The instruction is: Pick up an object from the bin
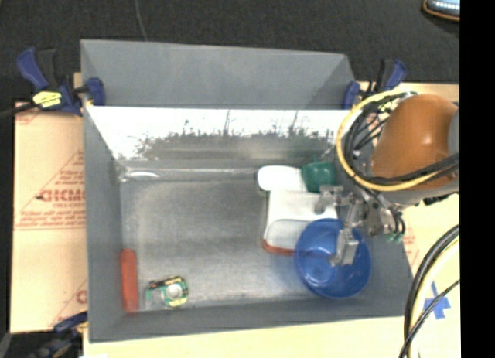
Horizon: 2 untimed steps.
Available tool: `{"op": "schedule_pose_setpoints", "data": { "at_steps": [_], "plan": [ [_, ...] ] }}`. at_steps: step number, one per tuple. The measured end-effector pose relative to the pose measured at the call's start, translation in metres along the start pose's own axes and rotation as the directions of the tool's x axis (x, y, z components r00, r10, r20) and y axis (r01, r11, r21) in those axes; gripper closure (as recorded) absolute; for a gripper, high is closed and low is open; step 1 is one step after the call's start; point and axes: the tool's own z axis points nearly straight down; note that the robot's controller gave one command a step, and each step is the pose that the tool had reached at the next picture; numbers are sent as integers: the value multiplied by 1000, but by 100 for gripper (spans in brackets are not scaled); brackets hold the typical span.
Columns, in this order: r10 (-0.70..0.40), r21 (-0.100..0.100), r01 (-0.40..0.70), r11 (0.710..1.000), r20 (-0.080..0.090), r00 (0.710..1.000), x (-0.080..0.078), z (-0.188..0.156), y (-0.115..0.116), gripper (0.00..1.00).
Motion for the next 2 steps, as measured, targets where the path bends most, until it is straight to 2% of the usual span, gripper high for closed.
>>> {"op": "schedule_pose_setpoints", "data": {
  "at_steps": [1, 2],
  "plan": [
    [0, 0, 0, 1000, 0, 1000, 0, 0, 0, 0],
    [46, -1, -46, 999, 1, 999, -9, 44, 80, 0]
  ]
}}
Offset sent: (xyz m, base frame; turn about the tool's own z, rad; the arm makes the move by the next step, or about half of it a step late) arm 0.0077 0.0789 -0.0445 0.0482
